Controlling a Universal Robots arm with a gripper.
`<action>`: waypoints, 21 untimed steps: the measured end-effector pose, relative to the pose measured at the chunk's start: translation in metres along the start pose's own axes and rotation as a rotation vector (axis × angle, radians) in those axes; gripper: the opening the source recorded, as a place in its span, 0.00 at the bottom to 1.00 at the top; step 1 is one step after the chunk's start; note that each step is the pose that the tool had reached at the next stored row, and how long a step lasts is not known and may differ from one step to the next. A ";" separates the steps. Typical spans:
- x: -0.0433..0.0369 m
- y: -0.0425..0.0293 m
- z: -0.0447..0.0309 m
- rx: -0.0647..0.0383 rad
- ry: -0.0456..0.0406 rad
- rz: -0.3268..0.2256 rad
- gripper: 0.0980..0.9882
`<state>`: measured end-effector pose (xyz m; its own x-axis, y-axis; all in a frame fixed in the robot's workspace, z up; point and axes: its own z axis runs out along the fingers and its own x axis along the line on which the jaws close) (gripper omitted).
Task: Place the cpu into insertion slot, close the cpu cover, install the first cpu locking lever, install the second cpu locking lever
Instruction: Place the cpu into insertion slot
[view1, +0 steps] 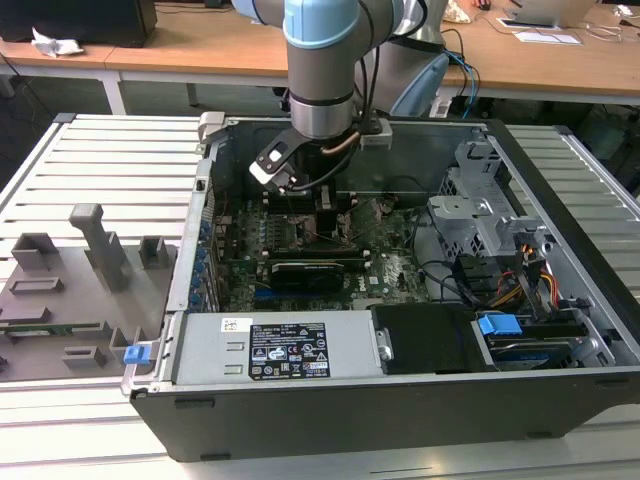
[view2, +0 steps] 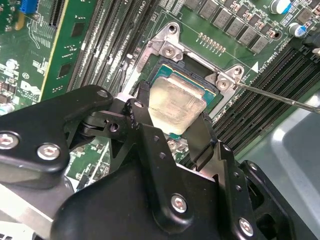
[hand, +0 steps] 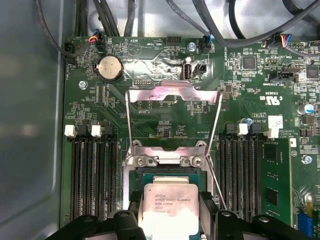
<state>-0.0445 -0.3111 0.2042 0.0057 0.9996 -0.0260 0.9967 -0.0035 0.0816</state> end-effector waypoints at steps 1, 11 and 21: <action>0.0002 0.0001 0.0006 0.000 0.0002 0.000 0.49; 0.0004 -0.0001 0.0032 0.000 0.0002 0.000 0.58; 0.0003 0.0002 0.0001 0.000 0.0005 0.000 0.58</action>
<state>-0.0444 -0.3109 0.2042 0.0056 0.9997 -0.0255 0.9967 -0.0035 0.0817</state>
